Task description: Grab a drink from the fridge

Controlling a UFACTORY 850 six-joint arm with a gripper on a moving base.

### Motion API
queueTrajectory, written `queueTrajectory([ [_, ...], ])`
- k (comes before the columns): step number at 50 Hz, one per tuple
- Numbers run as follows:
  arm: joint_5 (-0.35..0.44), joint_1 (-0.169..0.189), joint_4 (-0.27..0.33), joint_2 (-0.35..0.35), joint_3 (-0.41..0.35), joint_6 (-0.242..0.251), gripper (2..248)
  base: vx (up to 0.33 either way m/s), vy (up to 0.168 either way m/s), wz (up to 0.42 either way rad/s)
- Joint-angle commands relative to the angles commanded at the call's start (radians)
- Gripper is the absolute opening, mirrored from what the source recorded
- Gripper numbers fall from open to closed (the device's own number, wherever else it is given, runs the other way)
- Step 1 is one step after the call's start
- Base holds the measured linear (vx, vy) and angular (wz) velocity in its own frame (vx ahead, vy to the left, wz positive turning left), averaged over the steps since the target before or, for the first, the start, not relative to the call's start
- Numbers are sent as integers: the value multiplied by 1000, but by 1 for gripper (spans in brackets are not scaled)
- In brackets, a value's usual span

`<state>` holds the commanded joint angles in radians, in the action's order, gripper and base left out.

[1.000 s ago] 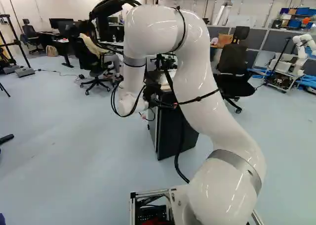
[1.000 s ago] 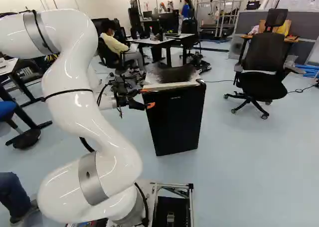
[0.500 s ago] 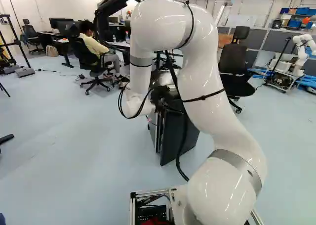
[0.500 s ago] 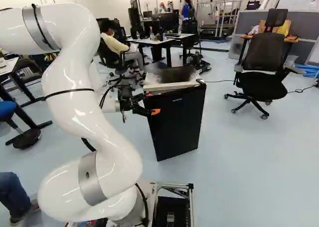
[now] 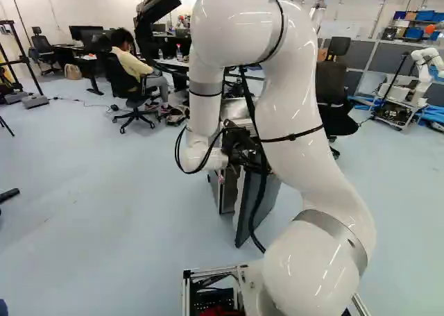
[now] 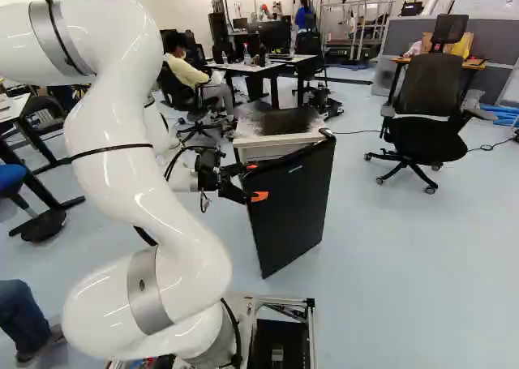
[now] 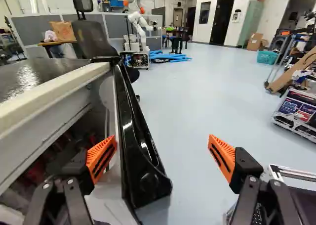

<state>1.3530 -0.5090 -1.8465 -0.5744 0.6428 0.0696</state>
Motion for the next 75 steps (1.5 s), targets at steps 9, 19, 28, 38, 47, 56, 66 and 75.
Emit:
queueTrajectory([
  [9, 0, 9, -44, 10, -41, 0, 247, 0, 0, 0],
  [19, 0, 21, -94, 17, -84, 0, 247, 0, 0, 0],
  [28, 0, 40, -133, 19, -114, 0, 247, 0, 0, 0],
  [38, 2, 94, -152, 19, -120, 0, 247, 0, 0, 0],
  [47, 13, 167, -167, 19, -100, 0, 247, 0, 0, 0],
  [56, 33, 245, -184, 19, -70, 0, 247, 0, 0, 0],
  [66, 39, 333, -195, 17, -27, 0, 247, 0, 0, 0],
  [75, 39, 407, -195, 12, 13, 0, 247, 0, 0, 0],
])
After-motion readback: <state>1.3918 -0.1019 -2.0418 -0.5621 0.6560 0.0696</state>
